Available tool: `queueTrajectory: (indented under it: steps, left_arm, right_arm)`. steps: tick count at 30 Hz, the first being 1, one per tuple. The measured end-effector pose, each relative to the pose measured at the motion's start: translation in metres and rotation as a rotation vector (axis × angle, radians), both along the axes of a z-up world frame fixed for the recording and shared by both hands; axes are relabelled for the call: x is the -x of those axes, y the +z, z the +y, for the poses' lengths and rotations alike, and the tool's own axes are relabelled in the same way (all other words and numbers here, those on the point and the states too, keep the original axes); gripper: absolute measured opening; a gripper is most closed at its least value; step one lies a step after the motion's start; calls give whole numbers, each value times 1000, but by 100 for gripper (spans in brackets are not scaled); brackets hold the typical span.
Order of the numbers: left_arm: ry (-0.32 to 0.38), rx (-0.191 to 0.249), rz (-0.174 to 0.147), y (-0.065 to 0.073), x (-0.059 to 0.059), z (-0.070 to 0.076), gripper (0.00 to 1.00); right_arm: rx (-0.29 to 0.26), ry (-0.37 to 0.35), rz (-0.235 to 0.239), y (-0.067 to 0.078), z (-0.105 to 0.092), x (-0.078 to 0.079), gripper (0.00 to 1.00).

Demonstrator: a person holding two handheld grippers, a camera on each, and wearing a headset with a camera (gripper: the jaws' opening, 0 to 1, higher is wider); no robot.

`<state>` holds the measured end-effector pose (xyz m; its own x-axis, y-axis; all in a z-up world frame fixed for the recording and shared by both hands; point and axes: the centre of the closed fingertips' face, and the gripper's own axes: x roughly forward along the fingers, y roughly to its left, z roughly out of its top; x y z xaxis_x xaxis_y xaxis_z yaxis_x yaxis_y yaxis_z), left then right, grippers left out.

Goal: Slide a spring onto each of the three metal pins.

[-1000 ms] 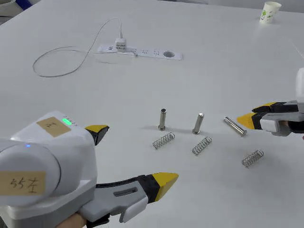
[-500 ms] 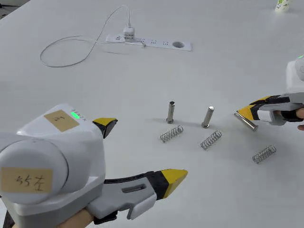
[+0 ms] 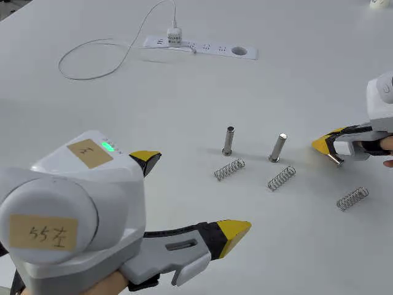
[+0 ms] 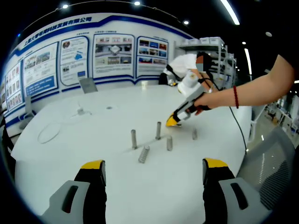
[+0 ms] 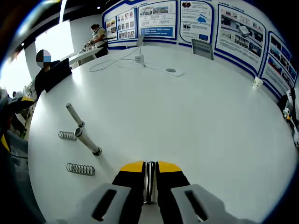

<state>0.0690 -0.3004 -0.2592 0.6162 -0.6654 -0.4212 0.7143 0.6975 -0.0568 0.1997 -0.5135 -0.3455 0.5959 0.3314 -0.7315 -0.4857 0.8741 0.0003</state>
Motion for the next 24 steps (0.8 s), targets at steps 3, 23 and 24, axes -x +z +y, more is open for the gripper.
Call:
queueTrajectory:
  steps: [3, 23, 24]
  left_arm:
    - [3, 3, 3, 0, 0, 1, 87]
    - [9, 14, -3, 3, 0, 1, 85]
    - [9, 16, -5, 4, 0, 1, 85]
  right_arm:
    - [-14, -12, 19, -2, 0, 0, 9]
    - [-6, -37, -13, 16, 0, 11, 9]
    - [-8, -39, -18, 18, 0, 12, 9]
